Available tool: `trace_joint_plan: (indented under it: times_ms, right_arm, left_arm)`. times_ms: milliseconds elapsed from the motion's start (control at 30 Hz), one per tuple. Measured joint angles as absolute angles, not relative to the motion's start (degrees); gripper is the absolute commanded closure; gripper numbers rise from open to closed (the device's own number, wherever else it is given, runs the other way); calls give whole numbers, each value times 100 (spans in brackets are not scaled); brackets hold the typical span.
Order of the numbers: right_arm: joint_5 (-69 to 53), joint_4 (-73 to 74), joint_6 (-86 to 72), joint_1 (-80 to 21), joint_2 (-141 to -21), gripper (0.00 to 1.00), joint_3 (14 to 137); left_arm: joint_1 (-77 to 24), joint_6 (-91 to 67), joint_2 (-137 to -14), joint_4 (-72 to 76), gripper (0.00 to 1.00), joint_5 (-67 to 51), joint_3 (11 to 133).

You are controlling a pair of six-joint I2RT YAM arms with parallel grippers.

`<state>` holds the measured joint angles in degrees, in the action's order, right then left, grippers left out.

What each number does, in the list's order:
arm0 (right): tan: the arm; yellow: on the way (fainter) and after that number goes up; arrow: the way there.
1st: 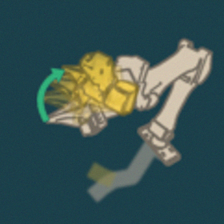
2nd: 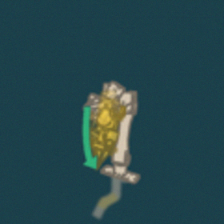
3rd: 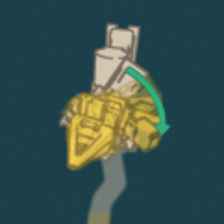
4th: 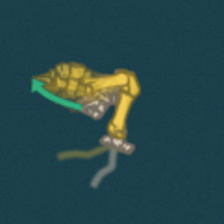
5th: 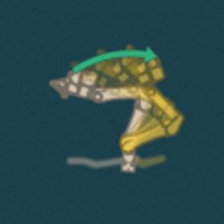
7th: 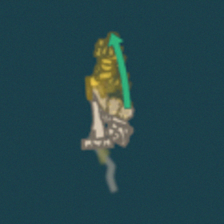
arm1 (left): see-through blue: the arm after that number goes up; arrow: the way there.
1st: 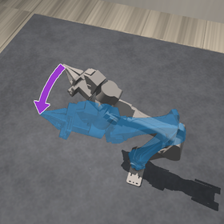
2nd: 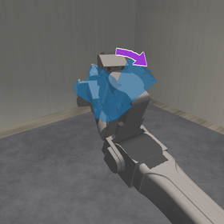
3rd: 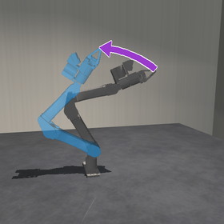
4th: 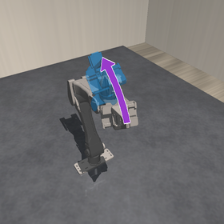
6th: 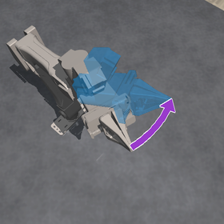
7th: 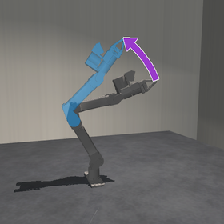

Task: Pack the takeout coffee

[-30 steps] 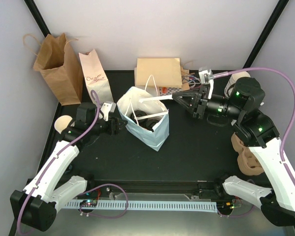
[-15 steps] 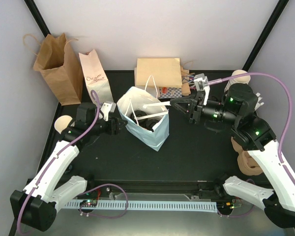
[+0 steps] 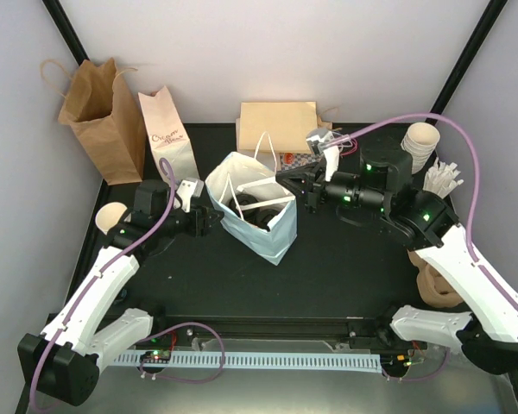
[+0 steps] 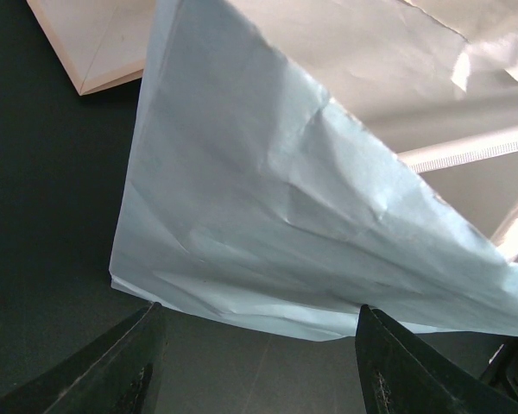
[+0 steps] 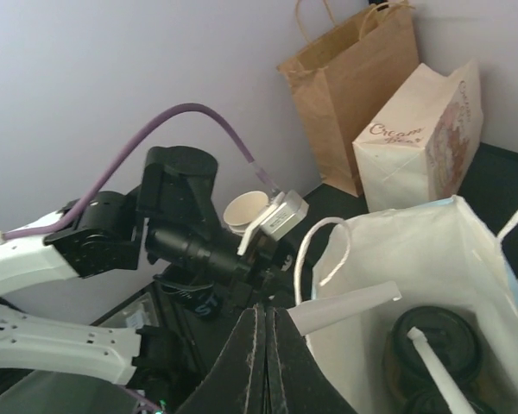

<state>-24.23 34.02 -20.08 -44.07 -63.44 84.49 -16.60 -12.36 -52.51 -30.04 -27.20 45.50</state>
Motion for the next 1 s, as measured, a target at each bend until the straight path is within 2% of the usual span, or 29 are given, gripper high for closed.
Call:
trace_joint_plan:
  times_ms: [333, 367, 400, 467, 500, 533, 1000]
  right_arm:
    - [-2062, 3485, -1826, -4466, -6969, 98, 8801]
    - [-1992, 3527, -1822, -4466, -6969, 95, 8777]
    - [-1872, 3599, -1822, -4466, -6969, 81, 8761]
    - [-1527, 3771, -1813, -4466, -6969, 40, 8761]
    - [-1256, 3913, -1813, -4466, -6971, 30, 8761]
    - [-1146, 3975, -1798, -4464, -6971, 26, 8761]
    - [113, 5221, -1450, -4466, -7373, 22, 9244]
  left_arm:
    - [-1673, -1236, -5251, -3004, 37, -2718, 4550]
    - [-1673, -1234, -5251, -3004, 37, -2716, 4550]
    - [-1675, -1234, -5251, -3004, 37, -2716, 4550]
    - [-1675, -1234, -5251, -3004, 37, -2716, 4550]
    - [-1675, -1234, -5251, -3004, 37, -2716, 4550]
    - [-1675, -1234, -5251, -3004, 37, -2716, 4550]
    - [-1702, -1332, -5411, -2897, 38, -2759, 4550]
